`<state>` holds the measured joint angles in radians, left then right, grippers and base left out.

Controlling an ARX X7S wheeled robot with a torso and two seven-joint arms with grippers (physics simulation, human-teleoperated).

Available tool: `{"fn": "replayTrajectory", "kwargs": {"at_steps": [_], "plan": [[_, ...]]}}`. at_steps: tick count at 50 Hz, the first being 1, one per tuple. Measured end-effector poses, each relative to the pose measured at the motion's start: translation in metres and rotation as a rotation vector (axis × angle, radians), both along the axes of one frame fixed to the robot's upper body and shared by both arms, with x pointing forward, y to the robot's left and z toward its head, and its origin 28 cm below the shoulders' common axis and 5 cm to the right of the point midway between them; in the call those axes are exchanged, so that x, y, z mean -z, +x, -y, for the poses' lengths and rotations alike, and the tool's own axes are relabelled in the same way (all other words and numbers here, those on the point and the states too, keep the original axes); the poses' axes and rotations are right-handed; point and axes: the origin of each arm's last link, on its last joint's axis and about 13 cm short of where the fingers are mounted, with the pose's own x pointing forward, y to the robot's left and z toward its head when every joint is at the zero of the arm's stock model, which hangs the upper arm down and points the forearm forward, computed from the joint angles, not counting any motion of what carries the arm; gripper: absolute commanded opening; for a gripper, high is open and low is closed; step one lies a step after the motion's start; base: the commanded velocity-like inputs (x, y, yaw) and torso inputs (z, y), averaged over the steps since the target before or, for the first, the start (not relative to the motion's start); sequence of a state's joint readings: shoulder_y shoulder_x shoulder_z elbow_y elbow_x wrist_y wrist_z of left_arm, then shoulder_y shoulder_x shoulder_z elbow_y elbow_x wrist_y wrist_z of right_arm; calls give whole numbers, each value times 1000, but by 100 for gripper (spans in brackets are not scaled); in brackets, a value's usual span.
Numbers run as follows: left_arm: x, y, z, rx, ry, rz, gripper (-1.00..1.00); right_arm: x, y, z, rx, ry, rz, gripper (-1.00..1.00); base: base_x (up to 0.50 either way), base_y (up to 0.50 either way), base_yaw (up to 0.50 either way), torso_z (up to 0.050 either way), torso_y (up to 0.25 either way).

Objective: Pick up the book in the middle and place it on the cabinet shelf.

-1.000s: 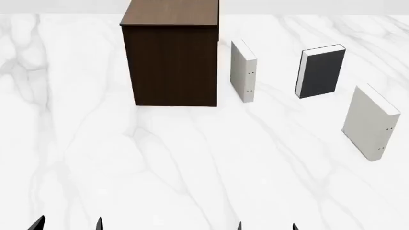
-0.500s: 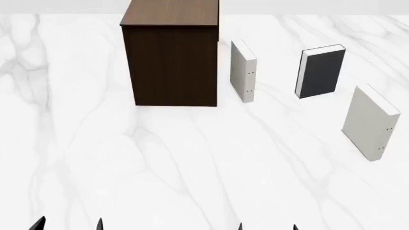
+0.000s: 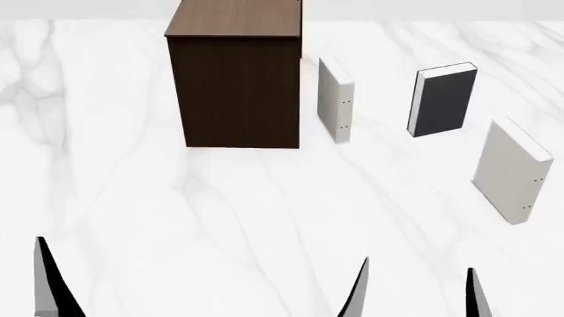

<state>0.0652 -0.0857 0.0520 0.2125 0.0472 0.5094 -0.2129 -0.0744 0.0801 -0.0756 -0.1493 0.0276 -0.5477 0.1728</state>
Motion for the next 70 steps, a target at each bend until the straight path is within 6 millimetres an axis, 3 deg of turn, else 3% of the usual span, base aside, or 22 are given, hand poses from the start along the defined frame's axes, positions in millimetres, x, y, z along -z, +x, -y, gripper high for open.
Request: {"fn": "replayTrajectory", "kwargs": {"at_steps": [20,70], "plan": [[-19,-9,1,-11,24,148,100,-13,-4,-2,-39,-8,129,100,487,0,0,0,0],[-15,-9,3,6,42,129,100,-10,0,-5,-81,-38,64,100,456,0,0,0,1]]}}
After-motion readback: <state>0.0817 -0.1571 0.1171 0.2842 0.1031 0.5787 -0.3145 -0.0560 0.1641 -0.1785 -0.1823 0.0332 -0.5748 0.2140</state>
